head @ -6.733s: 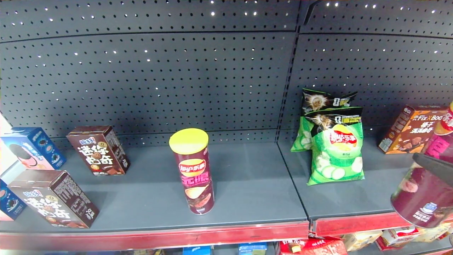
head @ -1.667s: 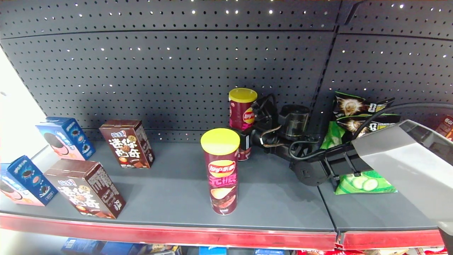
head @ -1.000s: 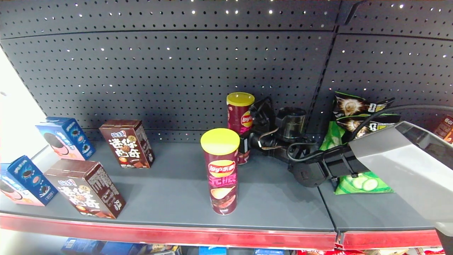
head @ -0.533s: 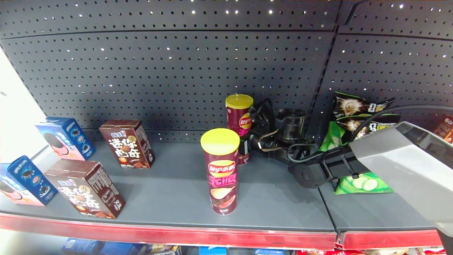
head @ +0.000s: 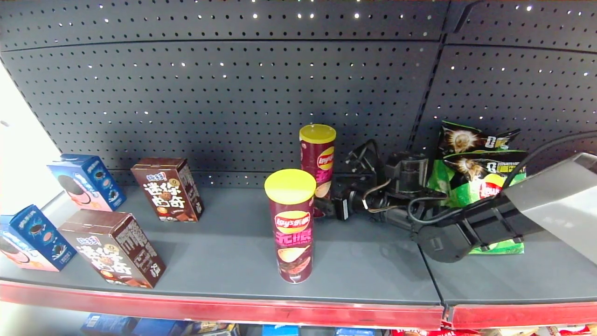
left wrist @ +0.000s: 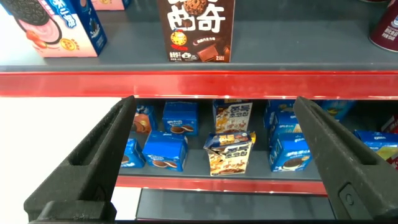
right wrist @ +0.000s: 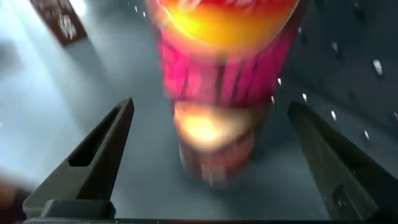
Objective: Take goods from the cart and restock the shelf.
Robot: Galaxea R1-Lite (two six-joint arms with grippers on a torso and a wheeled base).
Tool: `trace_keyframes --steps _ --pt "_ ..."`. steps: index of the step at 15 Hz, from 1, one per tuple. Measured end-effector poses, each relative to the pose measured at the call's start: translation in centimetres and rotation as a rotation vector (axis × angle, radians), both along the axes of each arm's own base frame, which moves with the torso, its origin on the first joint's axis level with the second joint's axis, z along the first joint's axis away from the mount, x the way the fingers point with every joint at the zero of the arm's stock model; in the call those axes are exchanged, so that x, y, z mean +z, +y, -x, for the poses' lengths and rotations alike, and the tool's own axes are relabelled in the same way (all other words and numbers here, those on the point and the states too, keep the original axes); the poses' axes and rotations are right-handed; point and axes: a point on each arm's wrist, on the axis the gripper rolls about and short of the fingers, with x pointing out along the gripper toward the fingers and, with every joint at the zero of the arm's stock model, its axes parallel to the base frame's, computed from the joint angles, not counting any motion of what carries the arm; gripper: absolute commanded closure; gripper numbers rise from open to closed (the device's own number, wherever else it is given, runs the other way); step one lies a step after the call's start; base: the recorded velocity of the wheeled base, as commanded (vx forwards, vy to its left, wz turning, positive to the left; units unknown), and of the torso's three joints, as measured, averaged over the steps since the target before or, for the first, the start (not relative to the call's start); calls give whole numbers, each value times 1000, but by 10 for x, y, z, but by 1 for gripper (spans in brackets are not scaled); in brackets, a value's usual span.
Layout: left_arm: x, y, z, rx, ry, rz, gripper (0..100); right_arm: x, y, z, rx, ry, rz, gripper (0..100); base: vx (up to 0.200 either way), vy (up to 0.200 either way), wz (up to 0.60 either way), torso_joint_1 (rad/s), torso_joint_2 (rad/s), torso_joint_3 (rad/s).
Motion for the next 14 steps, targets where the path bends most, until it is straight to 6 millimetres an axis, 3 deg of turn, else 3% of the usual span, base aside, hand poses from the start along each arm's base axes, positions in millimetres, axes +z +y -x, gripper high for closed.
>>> trace_keyframes --steps 11,14 --pt "0 0 0 0 1 0 0 36 -63 99 -33 -50 -17 0 0 0 0 0 0 0" --pt "0 0 0 -1 1 0 0 54 -81 124 -82 -75 -28 0 0 0 0 0 0 0"
